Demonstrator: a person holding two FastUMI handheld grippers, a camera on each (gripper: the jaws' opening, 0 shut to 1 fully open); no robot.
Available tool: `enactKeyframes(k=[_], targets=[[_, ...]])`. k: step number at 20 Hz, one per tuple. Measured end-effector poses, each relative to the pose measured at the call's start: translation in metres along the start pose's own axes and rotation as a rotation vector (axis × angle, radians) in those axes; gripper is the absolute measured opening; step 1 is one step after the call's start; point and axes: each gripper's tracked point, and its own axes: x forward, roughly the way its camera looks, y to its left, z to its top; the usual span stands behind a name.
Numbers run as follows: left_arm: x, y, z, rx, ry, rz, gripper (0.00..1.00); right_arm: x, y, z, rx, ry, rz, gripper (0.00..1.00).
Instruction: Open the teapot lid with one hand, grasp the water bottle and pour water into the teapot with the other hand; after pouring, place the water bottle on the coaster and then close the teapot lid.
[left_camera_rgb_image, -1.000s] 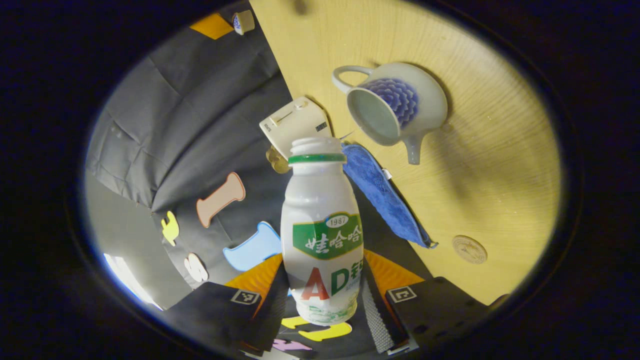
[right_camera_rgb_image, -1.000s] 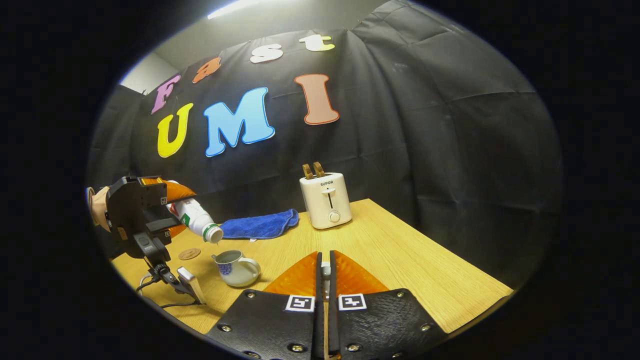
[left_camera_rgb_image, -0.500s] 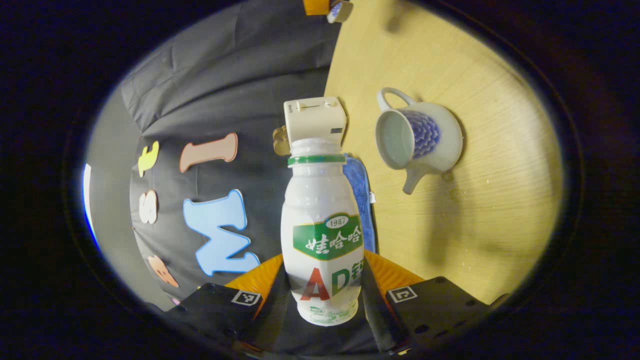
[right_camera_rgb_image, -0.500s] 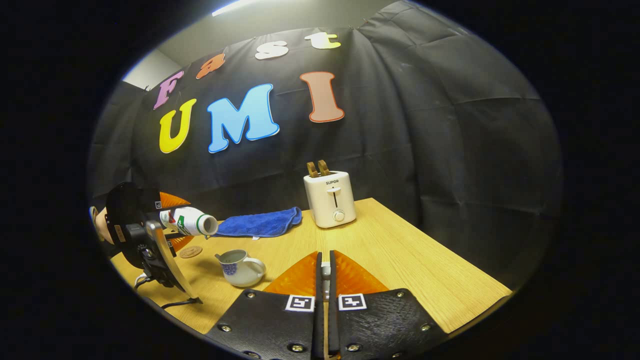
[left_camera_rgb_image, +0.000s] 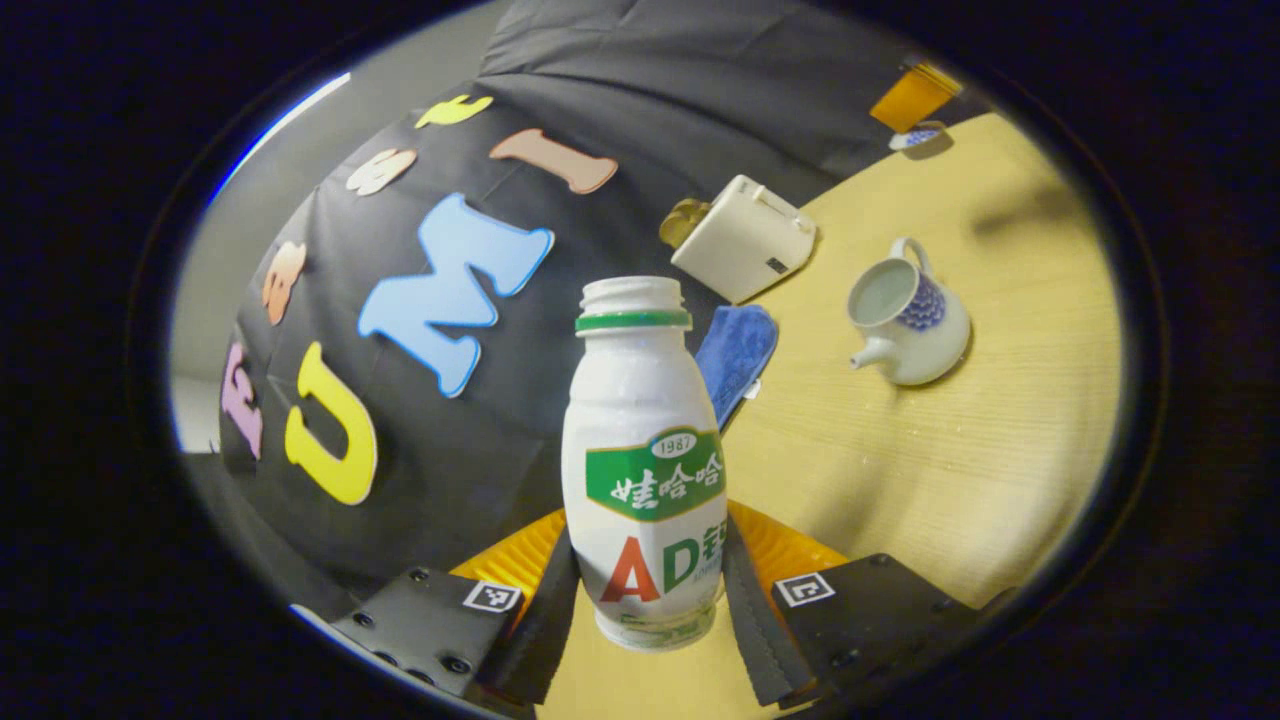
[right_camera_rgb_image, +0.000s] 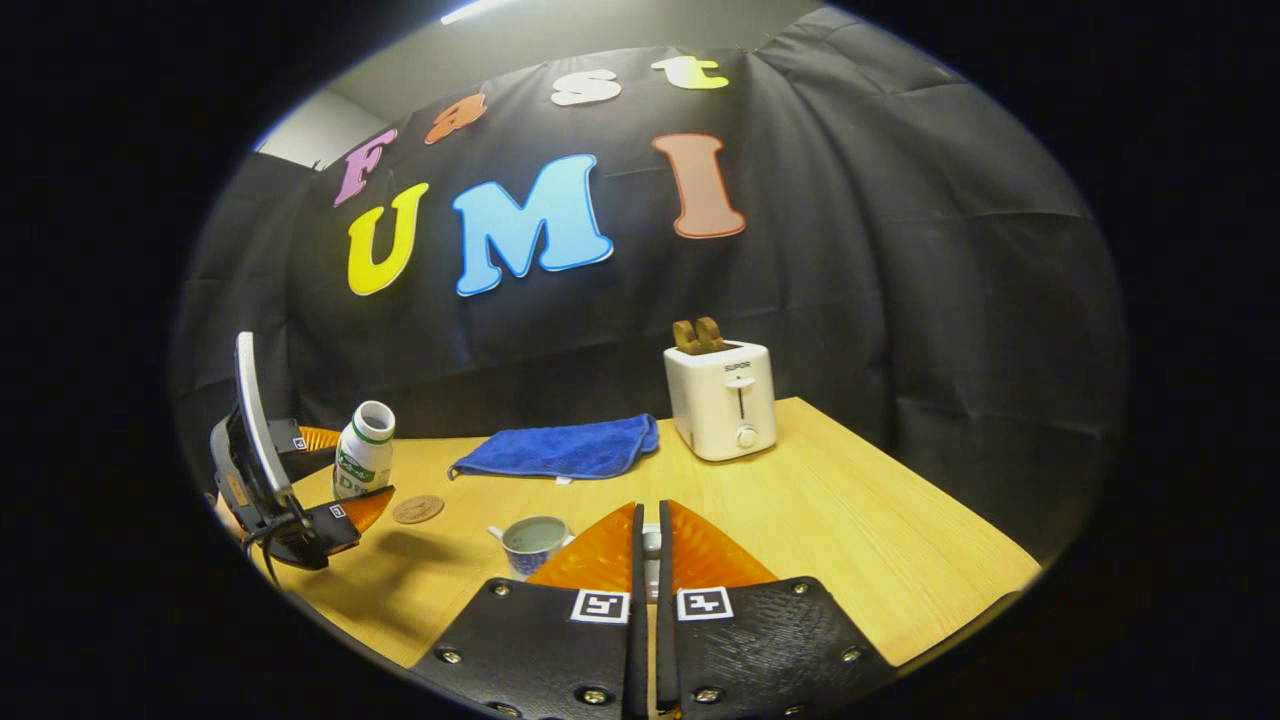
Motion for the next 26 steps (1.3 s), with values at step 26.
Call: enactKeyframes(k=[26], targets=[[-0.004,0.100,-0.090,-0.750,-0.007,0.121,0.77,0.077,0.087,-0.038,-0.126,0.056,0.065,0.04]])
